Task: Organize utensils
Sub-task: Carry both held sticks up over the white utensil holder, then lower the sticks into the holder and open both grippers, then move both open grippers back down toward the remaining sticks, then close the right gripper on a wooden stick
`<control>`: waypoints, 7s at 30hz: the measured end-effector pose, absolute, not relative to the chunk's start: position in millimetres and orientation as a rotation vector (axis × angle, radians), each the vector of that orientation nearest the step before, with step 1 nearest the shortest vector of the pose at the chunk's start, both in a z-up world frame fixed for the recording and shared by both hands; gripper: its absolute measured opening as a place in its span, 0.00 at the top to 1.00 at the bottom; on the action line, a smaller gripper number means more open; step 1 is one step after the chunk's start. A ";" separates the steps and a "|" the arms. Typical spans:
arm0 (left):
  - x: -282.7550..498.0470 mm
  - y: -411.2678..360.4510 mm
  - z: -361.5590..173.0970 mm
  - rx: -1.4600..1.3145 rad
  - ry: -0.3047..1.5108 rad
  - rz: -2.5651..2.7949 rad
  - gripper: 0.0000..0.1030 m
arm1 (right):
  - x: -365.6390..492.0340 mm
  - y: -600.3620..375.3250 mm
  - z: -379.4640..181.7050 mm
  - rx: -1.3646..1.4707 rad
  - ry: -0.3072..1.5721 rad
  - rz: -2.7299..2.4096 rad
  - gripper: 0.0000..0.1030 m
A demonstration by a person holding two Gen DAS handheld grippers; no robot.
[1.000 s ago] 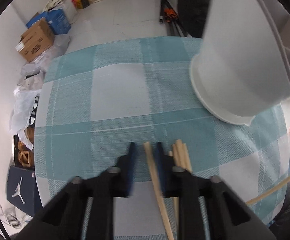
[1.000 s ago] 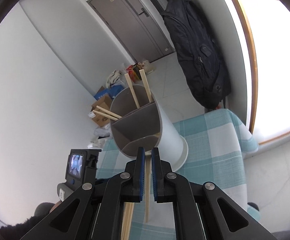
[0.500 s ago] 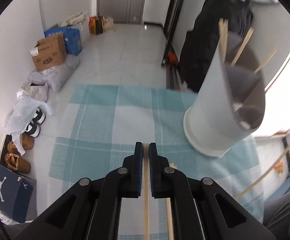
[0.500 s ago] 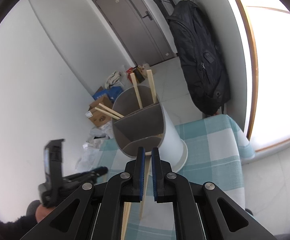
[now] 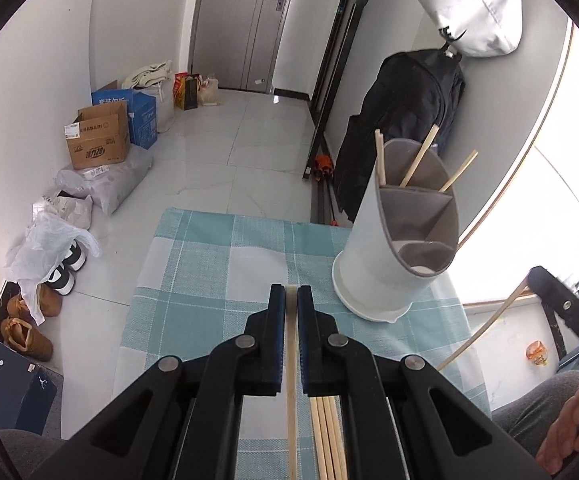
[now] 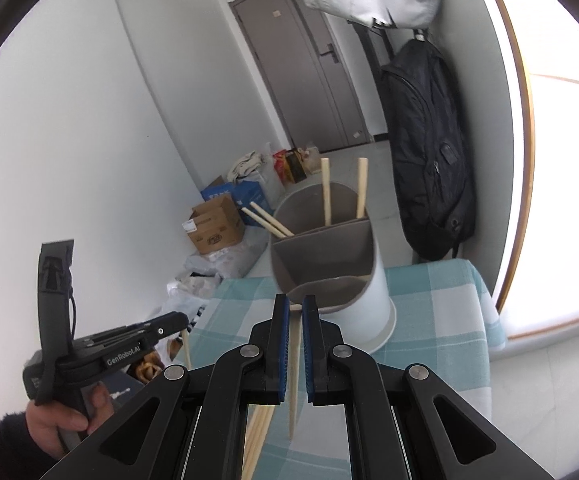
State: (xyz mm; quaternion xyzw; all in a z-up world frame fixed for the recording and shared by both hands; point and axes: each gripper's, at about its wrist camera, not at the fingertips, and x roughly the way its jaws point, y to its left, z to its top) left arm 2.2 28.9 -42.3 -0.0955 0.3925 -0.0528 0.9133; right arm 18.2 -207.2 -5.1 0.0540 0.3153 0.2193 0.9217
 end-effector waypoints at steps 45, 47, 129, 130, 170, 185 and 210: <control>55.0 -23.3 118.5 -0.155 0.591 -0.275 0.98 | 86.7 -204.6 152.4 0.083 0.444 0.442 0.95; 66.5 -23.9 122.0 -0.162 0.595 -0.281 0.98 | 98.5 -203.8 155.6 0.077 0.441 0.435 0.95; 13.7 4.1 55.5 -0.100 0.627 -0.143 0.25 | 57.0 -186.7 68.2 0.128 0.623 0.464 0.20; 11.0 5.1 52.0 -0.104 0.627 -0.141 0.21 | 55.6 -186.8 64.8 0.128 0.630 0.463 0.20; 2.9 86.8 -71.9 -0.260 0.863 0.069 0.21 | 80.1 -92.6 -151.3 -0.301 1.185 0.432 0.59; 4.4 105.2 -73.4 -0.340 0.881 0.070 0.21 | 86.3 -89.7 -153.7 -0.314 1.195 0.344 0.72; 8.9 134.5 -95.4 -0.403 0.974 0.163 0.21 | 95.0 -81.5 -143.8 -0.261 1.164 0.389 0.97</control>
